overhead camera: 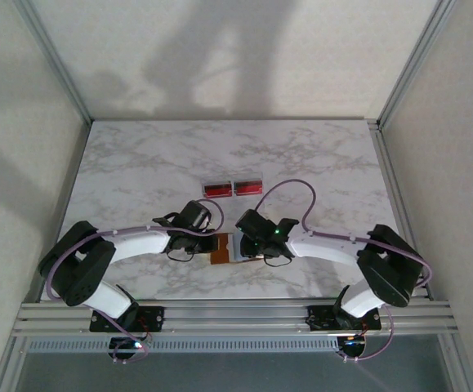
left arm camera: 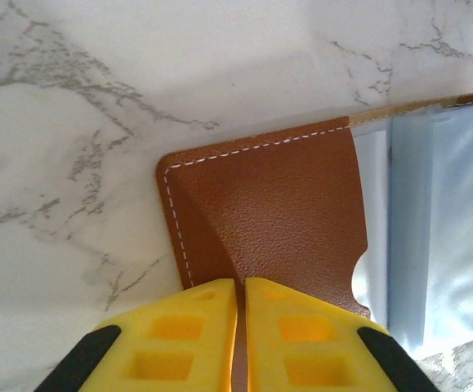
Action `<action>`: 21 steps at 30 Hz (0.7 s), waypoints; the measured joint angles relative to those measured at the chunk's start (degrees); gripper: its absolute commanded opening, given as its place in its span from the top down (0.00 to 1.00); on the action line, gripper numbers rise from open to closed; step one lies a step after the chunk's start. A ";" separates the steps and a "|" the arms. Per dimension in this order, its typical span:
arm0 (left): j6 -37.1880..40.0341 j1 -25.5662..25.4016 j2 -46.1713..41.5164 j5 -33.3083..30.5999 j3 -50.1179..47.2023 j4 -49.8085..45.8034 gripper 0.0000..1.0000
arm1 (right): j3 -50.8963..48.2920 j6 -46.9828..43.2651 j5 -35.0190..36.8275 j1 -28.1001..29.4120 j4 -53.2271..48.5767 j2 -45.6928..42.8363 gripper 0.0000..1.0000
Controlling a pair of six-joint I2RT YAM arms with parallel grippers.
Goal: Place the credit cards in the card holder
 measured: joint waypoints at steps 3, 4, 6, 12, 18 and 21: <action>0.26 0.00 0.00 0.00 0.00 0.00 0.87 | 3.26 -1.44 0.76 -0.13 -1.84 -2.12 0.55; 0.26 0.00 0.00 0.00 0.00 0.00 0.88 | 4.24 -1.97 1.07 -0.28 -2.27 -2.49 0.55; 0.28 0.00 -0.02 0.00 0.00 0.00 0.87 | 6.43 -3.58 1.27 -1.44 -3.17 -2.99 0.55; 0.26 0.00 0.00 -0.02 -0.02 0.09 0.87 | 9.60 -8.55 0.13 -10.27 -4.44 -3.08 0.56; 0.24 0.00 -0.02 0.00 -0.13 0.61 0.86 | 12.22 -12.07 -5.51 -21.22 -3.19 -3.08 0.50; 0.26 0.00 -0.02 0.00 -0.13 0.66 0.85 | 13.11 -15.72 -9.42 -25.20 -0.24 -2.84 0.47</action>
